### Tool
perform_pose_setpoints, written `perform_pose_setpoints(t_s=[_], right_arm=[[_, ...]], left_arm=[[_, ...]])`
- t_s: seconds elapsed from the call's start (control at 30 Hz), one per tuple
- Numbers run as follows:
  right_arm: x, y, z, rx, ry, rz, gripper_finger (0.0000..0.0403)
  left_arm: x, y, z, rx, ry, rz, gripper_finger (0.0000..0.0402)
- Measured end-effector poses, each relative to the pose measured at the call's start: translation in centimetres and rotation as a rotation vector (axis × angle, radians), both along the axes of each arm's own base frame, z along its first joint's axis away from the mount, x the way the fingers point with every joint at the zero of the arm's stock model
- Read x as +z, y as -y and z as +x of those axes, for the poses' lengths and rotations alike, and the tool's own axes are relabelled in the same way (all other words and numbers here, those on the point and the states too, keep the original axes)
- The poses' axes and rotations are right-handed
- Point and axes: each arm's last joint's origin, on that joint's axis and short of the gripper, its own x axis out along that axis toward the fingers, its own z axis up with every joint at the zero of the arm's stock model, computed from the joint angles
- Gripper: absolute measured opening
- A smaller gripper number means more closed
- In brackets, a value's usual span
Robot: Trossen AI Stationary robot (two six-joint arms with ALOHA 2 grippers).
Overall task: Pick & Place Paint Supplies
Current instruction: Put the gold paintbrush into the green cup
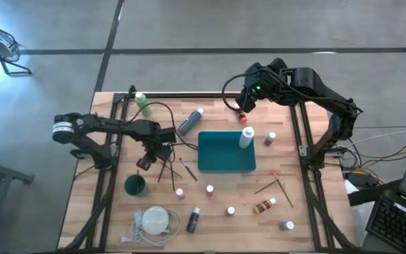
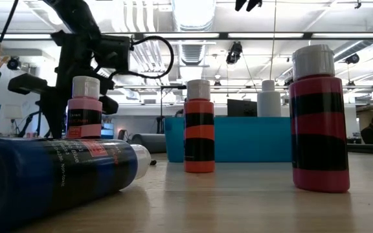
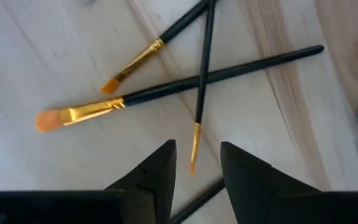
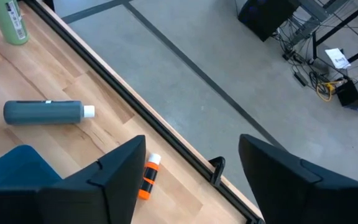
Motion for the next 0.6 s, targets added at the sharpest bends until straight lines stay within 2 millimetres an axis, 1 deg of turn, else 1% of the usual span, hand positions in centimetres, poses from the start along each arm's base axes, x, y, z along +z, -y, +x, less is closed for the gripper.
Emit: perform_pose_setpoints(t_s=[0.33, 0.6], right_arm=[[0.0, 0.0, 0.0, -0.001, 0.0, 0.0, 0.0237], [0.0, 0.0, 0.0, -0.002, 0.001, -0.002, 0.0259]], left_arm=[[-1.0, 0.2, -0.4, -0.009, -0.002, 0.0, 0.0131], [-1.1, 0.2, -0.2, -0.018, 0.024, 0.006, 0.0131]])
